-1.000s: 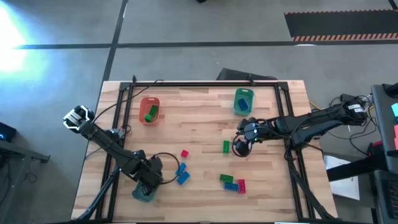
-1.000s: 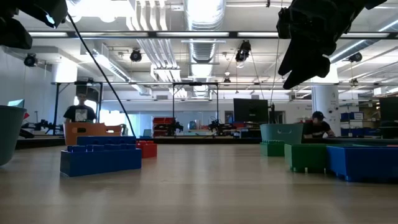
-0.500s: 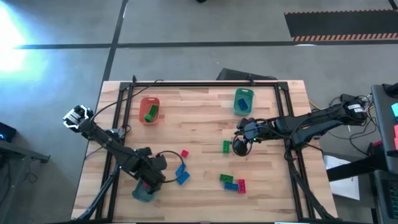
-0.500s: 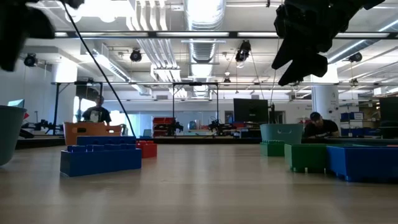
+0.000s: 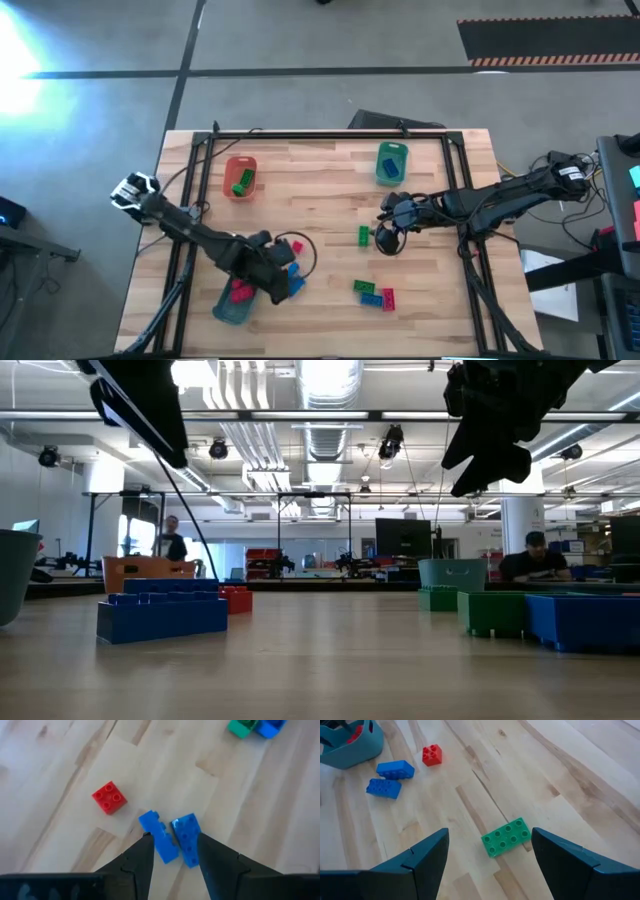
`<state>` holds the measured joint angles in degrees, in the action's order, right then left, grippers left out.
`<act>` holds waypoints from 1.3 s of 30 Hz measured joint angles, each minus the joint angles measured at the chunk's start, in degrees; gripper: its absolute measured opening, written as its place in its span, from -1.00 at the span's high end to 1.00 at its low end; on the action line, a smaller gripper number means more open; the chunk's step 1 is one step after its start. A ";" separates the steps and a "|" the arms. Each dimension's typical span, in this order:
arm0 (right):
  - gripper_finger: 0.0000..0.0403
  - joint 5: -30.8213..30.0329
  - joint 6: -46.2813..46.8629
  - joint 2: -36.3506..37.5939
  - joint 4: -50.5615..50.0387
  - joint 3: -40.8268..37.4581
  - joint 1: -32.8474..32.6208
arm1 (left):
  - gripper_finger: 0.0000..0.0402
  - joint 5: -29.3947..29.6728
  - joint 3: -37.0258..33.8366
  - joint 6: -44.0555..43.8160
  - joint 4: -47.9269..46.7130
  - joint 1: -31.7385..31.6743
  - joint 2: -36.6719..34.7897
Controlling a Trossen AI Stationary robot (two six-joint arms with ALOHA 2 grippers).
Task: Sort & place blocks by color
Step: Put the blue game piece into the green bin
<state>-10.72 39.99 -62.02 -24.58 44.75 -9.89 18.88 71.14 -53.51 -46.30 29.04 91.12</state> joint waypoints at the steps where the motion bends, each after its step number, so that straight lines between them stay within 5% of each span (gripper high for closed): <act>1: -0.35 0.00 -0.05 0.00 0.00 0.00 0.00 | 0.34 -0.11 0.13 -0.22 0.45 -0.29 1.05; 12: -0.35 0.49 -1.04 0.00 -1.12 0.00 0.00 | 0.34 -1.93 1.66 -10.67 0.89 -2.06 9.62; 39: -0.35 0.58 -1.47 0.00 -1.57 0.00 0.00 | 0.34 -1.89 -1.67 -12.07 5.09 -2.90 14.11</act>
<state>-10.14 38.52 -62.02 -26.15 44.75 -9.89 16.99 69.47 -65.58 -41.21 26.14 105.23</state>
